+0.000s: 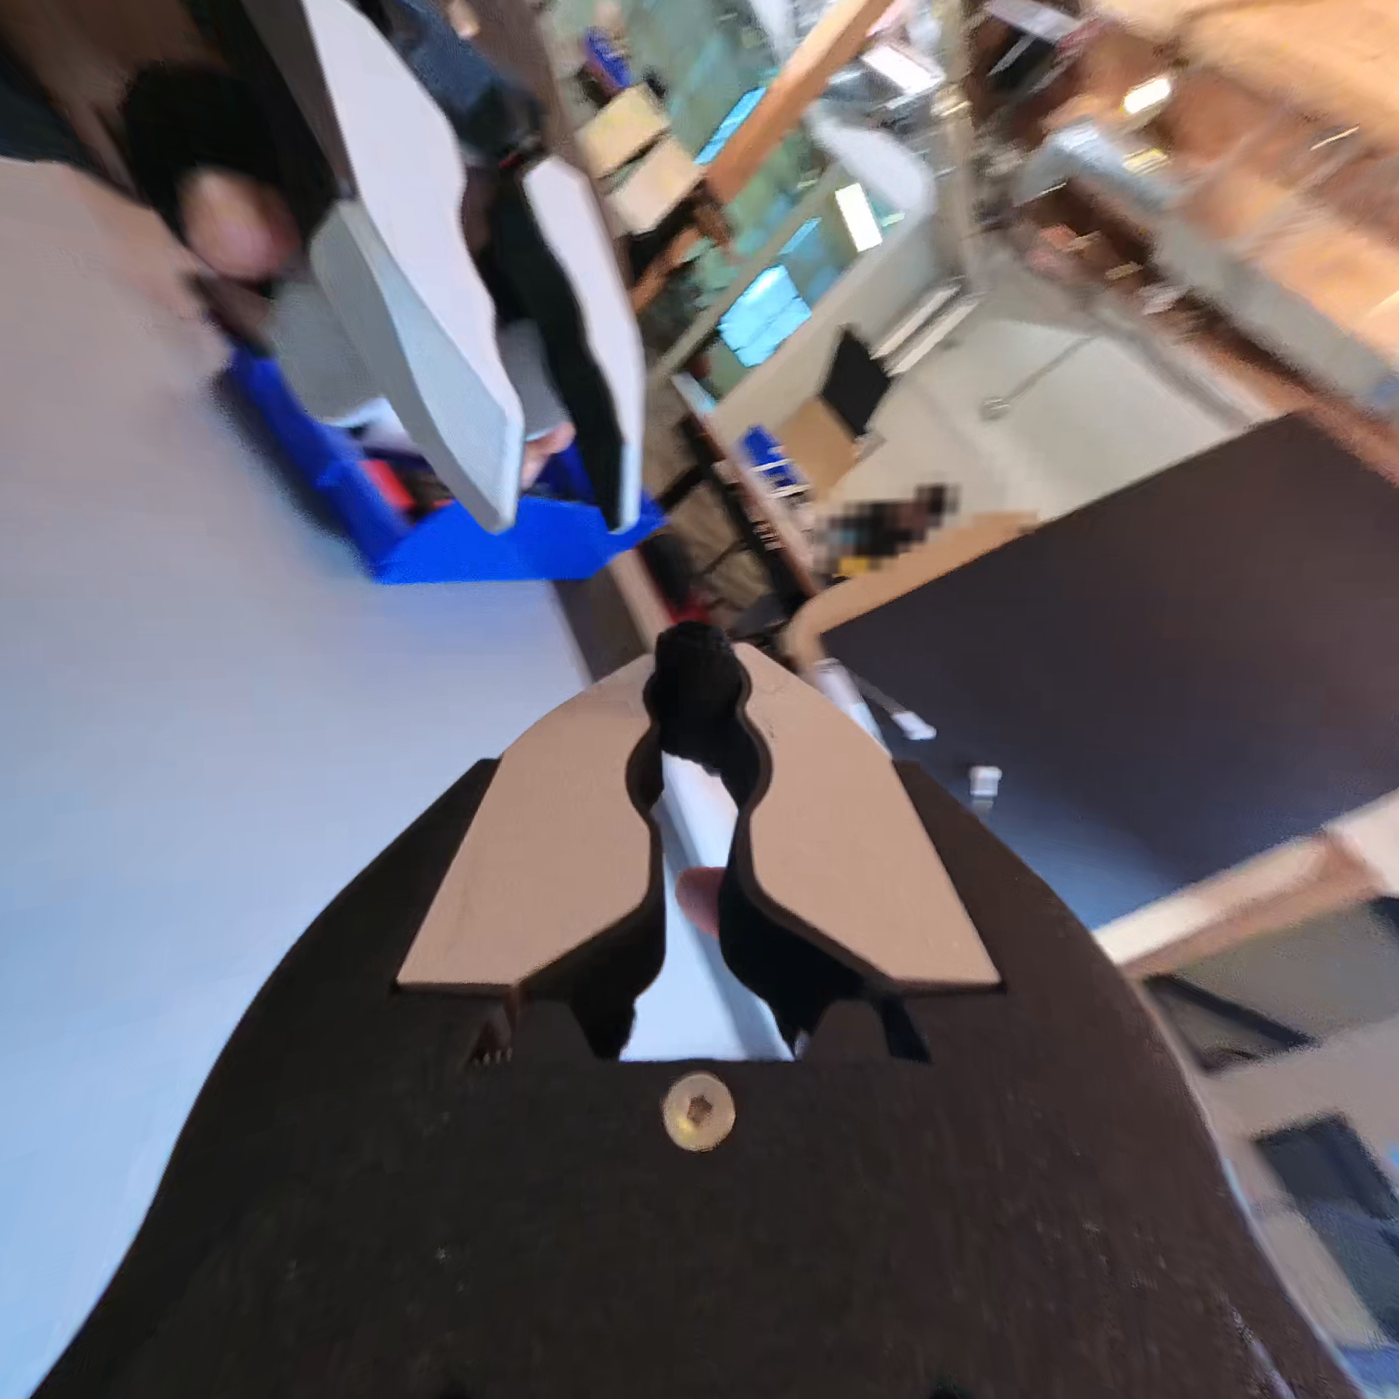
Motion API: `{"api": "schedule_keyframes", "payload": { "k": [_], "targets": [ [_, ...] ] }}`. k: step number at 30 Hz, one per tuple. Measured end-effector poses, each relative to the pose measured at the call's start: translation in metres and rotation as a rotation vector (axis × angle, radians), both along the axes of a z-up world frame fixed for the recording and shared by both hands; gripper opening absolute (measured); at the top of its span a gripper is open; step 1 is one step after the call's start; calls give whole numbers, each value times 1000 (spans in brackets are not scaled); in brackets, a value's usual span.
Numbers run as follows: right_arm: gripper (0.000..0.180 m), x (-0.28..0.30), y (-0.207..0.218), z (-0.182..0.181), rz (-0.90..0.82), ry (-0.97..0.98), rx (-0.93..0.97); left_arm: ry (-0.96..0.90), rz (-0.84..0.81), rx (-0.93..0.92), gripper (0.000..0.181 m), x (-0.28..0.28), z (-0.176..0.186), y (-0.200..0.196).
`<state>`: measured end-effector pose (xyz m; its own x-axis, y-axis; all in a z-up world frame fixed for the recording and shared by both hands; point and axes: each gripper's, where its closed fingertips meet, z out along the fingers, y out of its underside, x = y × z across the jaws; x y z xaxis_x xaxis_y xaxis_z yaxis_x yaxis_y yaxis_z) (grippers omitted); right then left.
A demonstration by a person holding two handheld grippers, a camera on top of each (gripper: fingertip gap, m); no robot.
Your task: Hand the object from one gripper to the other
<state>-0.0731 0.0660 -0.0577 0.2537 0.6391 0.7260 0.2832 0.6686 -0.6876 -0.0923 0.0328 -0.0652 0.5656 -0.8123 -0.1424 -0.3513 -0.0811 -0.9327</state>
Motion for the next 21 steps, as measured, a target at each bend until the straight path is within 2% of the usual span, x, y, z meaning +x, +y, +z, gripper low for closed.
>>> {"api": "schedule_keyframes", "payload": {
  "k": [3, 6, 9, 14, 19, 21],
  "targets": [
    [11, 13, 2, 31, -142, 126, 304, -355, -40, -166, 38, 1, 22, 4],
    [11, 11, -12, 38, -246, 118, 671, -720, -110, -366, 39, 2, 36, 10],
    [11, -5, -27, 25, -214, 88, 777, -927, -132, -526, 41, 0, 32, 20],
    [11, -31, -37, -11, -145, -14, 822, -878, -107, -551, 46, 5, 20, 23],
    [13, -46, -35, -40, -116, -117, 781, -720, 10, -478, 18, 0, -3, 34],
    [23, -47, -30, -47, -99, -145, 690, -627, 42, -381, 10, -5, -6, 38]
  ]
}}
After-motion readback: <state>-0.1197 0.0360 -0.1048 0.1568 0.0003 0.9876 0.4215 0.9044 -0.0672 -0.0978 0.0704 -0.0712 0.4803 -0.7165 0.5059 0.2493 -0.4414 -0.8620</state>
